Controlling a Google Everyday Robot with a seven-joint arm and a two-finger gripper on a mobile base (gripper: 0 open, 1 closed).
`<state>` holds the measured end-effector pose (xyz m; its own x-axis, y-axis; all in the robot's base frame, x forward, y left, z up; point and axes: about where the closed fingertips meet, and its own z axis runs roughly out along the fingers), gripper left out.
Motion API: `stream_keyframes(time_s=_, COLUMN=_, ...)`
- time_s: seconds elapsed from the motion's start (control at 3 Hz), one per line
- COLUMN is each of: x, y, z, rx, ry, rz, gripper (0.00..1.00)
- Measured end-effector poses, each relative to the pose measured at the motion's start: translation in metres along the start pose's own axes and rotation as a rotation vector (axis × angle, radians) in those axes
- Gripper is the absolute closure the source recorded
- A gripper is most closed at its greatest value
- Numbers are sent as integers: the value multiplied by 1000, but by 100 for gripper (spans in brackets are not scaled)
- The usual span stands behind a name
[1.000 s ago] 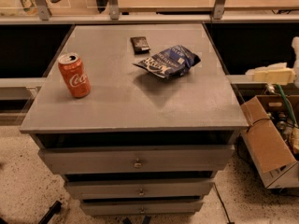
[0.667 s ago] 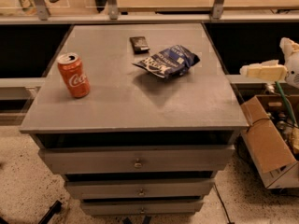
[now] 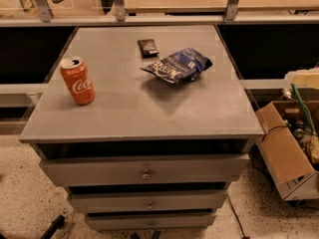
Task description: Move brown chip bag near sponge
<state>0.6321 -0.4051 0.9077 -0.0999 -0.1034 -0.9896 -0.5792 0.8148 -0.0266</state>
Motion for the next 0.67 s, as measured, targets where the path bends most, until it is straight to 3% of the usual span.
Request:
stream_keyframes(time_s=0.33, x=-19, y=-10, z=-10, rx=8, ry=-23, rz=-69, gripper=0)
stream_keyframes(time_s=0.67, x=-51, y=-13, z=-15, rx=13, ry=-72, rz=-196, gripper=0)
